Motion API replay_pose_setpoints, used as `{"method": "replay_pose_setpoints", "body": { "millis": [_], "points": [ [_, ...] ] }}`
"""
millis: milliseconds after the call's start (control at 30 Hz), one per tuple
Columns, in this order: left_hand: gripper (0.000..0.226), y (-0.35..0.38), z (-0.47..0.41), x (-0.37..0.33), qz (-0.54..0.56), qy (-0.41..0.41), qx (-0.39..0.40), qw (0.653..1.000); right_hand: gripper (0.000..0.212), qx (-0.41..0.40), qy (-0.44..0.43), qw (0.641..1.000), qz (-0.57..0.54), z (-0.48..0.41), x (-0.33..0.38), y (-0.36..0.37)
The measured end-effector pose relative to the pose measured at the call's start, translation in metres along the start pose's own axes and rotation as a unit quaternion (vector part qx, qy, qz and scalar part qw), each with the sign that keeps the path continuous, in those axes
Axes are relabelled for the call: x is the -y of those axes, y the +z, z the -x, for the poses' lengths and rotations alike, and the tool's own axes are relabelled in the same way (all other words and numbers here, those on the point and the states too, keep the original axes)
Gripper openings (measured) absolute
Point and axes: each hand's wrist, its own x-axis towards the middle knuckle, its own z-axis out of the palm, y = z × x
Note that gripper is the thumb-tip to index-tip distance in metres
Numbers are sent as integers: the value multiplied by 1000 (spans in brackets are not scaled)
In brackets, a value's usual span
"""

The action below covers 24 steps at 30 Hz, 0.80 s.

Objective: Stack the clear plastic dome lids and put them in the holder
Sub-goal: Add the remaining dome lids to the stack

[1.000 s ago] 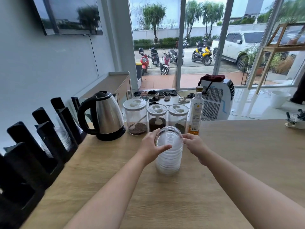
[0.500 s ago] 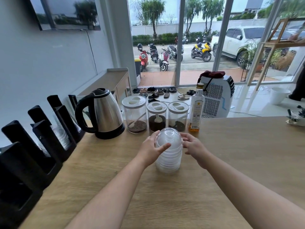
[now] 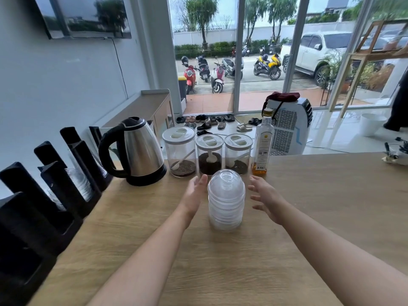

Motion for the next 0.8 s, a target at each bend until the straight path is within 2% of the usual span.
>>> {"method": "replay_pose_setpoints", "body": {
  "millis": [67,167,233,333,467,800],
  "points": [
    [76,-2,0,5,21,-67,1,998,63,10,52,998,-30,-1,-6,-1],
    [91,2,3,12,22,-160,25,987,84,47,104,992,-49,0,-17,2],
    [96,8,3,15,19,-187,51,981,90,72,117,988,-66,0,-22,4],
    [87,17,6,11,21,-180,78,980,90,98,121,981,-118,-1,-27,9],
    [82,23,6,12,39,-181,80,979,78,128,111,975,-140,1,-30,19],
    [76,34,5,22,136,-164,23,977,73,109,85,978,-156,-6,-43,18]
  ]
}}
